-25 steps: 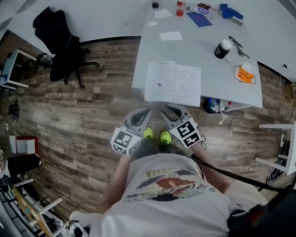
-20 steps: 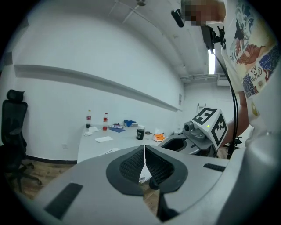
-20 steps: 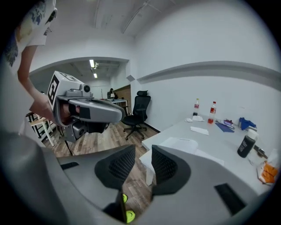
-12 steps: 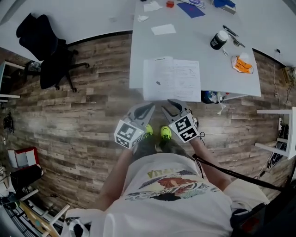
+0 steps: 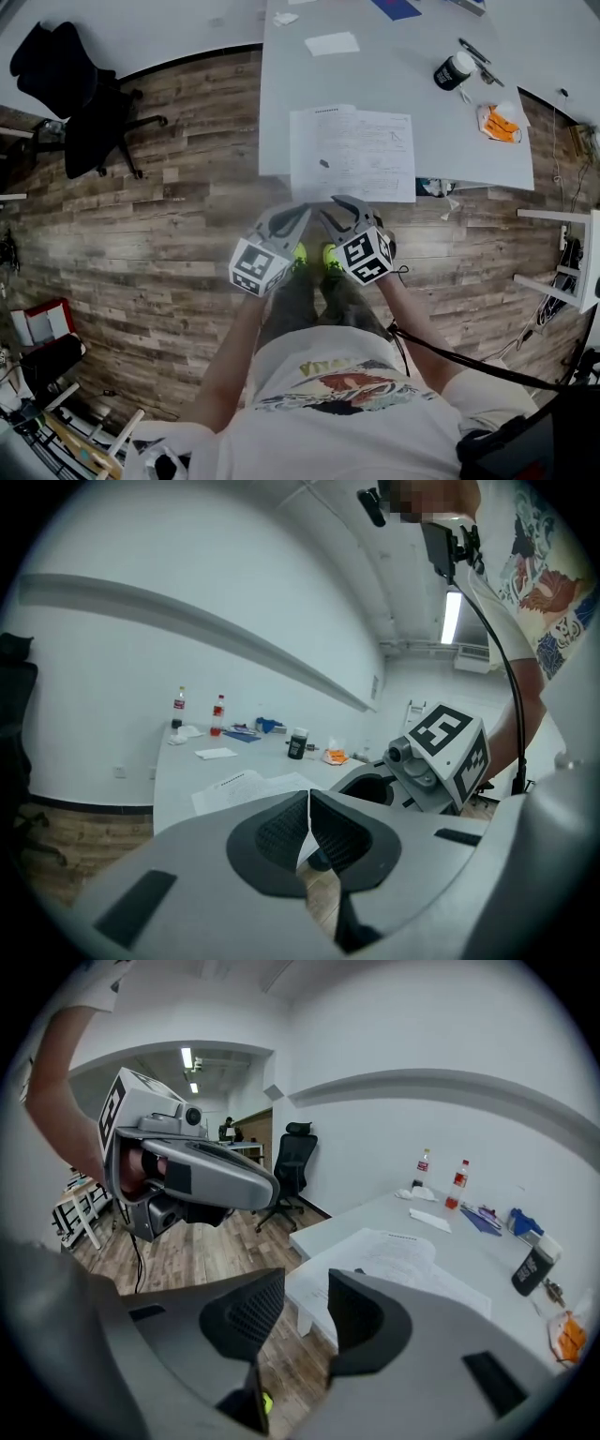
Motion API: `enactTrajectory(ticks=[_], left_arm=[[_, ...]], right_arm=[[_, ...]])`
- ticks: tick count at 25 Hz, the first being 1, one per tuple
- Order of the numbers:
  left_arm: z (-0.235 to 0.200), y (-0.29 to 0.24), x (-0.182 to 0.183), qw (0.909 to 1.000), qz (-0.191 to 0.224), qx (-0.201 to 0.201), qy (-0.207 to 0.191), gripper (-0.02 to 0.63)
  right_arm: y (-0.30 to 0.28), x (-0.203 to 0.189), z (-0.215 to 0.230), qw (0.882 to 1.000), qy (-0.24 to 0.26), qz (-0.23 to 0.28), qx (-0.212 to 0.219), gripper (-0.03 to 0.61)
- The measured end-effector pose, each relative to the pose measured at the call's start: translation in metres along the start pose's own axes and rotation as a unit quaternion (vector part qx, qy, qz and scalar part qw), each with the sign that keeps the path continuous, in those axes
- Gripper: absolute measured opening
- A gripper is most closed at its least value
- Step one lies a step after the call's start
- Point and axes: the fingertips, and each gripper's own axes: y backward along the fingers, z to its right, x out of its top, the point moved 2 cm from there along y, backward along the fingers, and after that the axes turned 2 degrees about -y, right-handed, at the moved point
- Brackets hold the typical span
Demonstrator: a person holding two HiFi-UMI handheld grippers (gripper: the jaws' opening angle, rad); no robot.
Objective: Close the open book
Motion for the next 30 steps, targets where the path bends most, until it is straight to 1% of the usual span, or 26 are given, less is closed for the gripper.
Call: enactTrajectory(ticks=[6,13,16,20,25,30], left_arm=[[-0.022,-0.005,-0.029,0.9998,-0.010,-0.001,0.015,0.014],[-0.042,-0.010,-0.054,0.9996,-0.020,0.000,0.020,0.014],[-0.048,-0.011,-0.062,0.9994,-0.020,0.001,0.027,0.012],[-0.055,-0.006,-0.074,0.9991,-0.020,0.000,0.037,0.014],[-0.063,-0.002,-0.086,0.9986,-0.028,-0.002,0.045,0.014],[-0.070,0.000,-0.094,0.9980,-0.035,-0.007,0.052,0.014]], right_arm=[[-0.029,-0.025,0.004,0.999,0.030,-0.040,-0.019,0.127],[-0.058,-0.045,0.011,0.992,0.084,-0.077,-0.049,0.141],[-0.071,-0.055,0.011,0.985,0.123,-0.100,-0.064,0.147],[-0.088,-0.068,0.005,0.976,0.163,-0.129,-0.071,0.149],[-0.107,-0.081,0.005,0.965,0.192,-0.158,-0.079,0.154],[-0.119,-0.092,0.003,0.955,0.216,-0.180,-0.093,0.190]])
